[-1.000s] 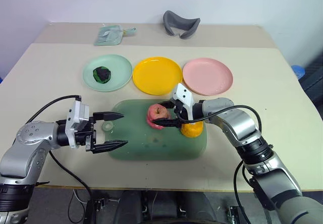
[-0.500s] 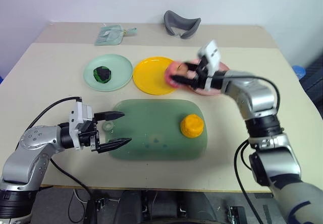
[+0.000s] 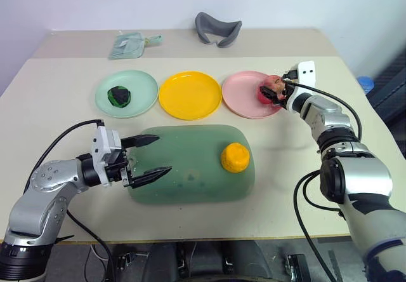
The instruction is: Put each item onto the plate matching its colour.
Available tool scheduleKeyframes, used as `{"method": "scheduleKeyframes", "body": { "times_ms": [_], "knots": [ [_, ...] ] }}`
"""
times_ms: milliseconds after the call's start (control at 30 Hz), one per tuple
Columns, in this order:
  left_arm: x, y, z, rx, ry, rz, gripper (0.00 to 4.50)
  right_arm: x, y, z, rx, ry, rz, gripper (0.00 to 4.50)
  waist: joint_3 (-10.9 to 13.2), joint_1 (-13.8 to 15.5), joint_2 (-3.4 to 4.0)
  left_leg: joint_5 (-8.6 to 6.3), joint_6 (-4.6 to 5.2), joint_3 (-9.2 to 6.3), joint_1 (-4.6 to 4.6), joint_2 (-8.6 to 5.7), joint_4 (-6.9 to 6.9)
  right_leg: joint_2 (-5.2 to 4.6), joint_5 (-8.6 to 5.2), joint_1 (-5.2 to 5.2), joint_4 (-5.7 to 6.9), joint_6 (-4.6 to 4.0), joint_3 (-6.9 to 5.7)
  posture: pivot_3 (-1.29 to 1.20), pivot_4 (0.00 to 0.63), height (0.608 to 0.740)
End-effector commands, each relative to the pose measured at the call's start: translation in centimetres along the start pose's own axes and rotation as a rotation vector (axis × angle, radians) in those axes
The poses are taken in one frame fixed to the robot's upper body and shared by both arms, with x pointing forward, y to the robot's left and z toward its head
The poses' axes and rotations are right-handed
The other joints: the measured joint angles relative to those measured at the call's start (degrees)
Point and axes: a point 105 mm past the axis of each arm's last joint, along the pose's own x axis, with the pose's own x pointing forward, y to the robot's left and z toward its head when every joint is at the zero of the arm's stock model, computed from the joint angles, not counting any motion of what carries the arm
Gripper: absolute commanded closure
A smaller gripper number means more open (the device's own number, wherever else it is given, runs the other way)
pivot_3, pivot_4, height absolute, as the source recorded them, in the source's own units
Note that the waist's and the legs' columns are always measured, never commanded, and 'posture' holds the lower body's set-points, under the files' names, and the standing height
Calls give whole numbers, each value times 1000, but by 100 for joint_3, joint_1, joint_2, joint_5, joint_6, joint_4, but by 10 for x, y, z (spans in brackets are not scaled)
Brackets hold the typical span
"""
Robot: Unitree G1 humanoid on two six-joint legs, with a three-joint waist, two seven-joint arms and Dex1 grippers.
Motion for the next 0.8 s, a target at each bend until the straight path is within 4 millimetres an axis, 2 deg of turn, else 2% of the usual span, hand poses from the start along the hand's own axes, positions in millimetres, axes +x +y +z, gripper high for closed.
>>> {"method": "scheduleKeyframes", "body": {
  "times_ms": [33,133,267,367,467,533,633,800],
  "knots": [
    [-1,-2,13,35,-20,-2,0,-3,0,44,-50,-144,32,38,0,-7,1,0,0,-2,0,0,0,0,0,0,0,0,0,0,150,740],
    [2,-6,14,30,-17,-32,0,-15,0,66,-101,-232,117,38,4,1,6,0,0,-7,0,0,1,-1,0,0,0,0,1,0,150,740],
    [3,-8,15,21,-10,-83,0,-47,14,73,-161,-273,303,38,6,81,11,0,0,-13,-1,2,0,-1,0,1,-1,0,0,0,150,740],
    [3,-4,16,14,-8,-109,0,-82,38,59,-161,-214,473,38,4,169,9,0,0,-16,-1,3,1,-1,0,6,-3,1,-1,0,150,740],
    [8,-1,17,16,-18,-135,0,-114,62,33,-148,-100,596,38,4,242,12,0,0,-13,0,0,7,-1,0,5,0,1,1,0,150,740],
    [11,1,18,16,-20,-150,0,-128,75,18,-127,-45,644,38,4,259,13,0,0,-13,1,-1,9,0,0,5,2,1,1,0,150,740],
    [12,5,15,23,-3,-157,0,-137,88,6,-108,-7,662,38,3,247,12,0,0,-12,3,-1,10,3,1,5,3,0,2,0,150,740],
    [12,7,14,23,-2,-167,0,-139,106,-13,-58,43,679,38,3,275,10,0,0,-10,2,-2,12,3,1,6,2,0,1,0,150,740]
  ]
}}
